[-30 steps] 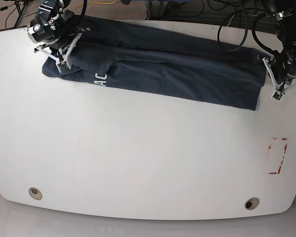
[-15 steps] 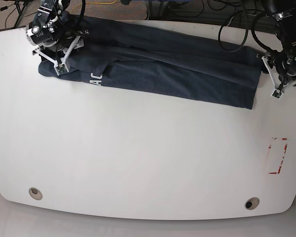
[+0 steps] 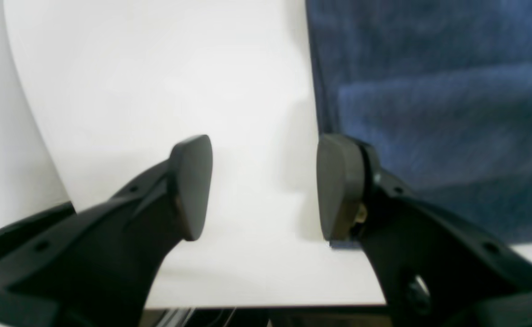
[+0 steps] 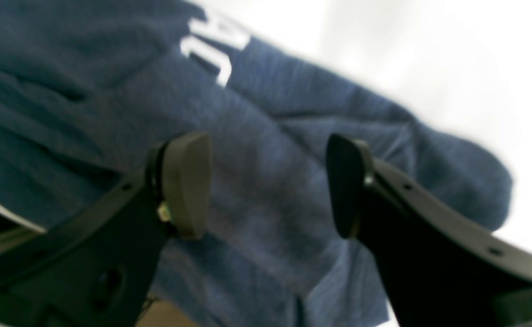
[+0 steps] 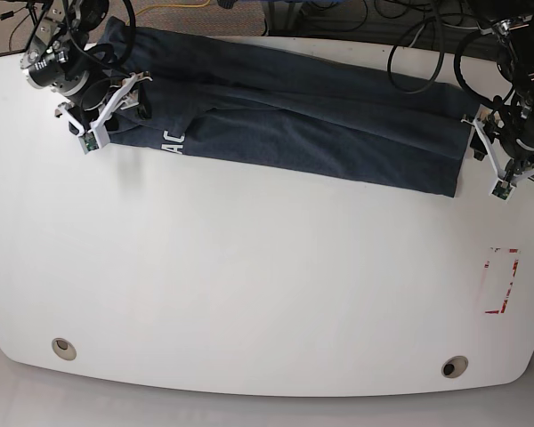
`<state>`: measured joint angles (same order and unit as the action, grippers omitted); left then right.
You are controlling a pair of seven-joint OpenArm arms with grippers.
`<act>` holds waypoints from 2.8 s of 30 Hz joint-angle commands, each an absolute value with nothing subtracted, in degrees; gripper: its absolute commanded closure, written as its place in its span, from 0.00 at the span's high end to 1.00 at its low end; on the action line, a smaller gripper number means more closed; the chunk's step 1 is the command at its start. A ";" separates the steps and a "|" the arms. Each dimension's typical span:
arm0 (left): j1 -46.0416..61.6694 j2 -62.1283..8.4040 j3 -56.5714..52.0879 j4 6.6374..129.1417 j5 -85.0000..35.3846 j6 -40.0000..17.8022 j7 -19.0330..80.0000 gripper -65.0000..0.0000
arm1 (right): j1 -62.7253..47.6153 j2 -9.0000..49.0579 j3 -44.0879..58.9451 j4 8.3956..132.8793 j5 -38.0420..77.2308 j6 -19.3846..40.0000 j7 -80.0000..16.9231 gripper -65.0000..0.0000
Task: Layout the t-shirt on the table in an organized manner, then fold the t-shirt properly
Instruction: 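Lower the folded strip onto the table and open both grippers, then move the left gripper to the strip's end and grasp it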
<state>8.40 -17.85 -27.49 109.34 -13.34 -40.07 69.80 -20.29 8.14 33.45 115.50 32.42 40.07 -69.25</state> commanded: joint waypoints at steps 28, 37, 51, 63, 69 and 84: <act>8.04 -11.65 -26.86 94.81 -3.74 -40.00 62.81 0.31 | -16.13 12.26 29.76 94.20 13.85 40.00 -55.34 0.22; 7.69 -11.47 -26.86 94.81 -3.74 -40.00 62.73 0.31 | -7.60 16.31 26.07 85.14 13.76 40.00 -52.44 0.22; 3.38 -11.47 -28.18 96.22 -8.48 -40.00 65.10 0.40 | -4.09 17.27 25.63 84.18 13.67 40.00 -52.53 0.22; -1.89 -11.91 -39.78 98.86 -23.43 -40.00 73.36 0.64 | -3.65 17.01 25.63 84.18 13.67 40.00 -52.53 0.21; -2.07 -12.18 -40.92 94.81 -26.42 -40.00 73.89 0.64 | -3.65 17.01 25.63 84.18 13.67 40.00 -52.53 0.21; -1.71 -13.32 -40.48 80.31 -30.20 -40.00 73.63 0.64 | -3.65 17.01 25.63 84.18 13.67 40.00 -52.53 0.21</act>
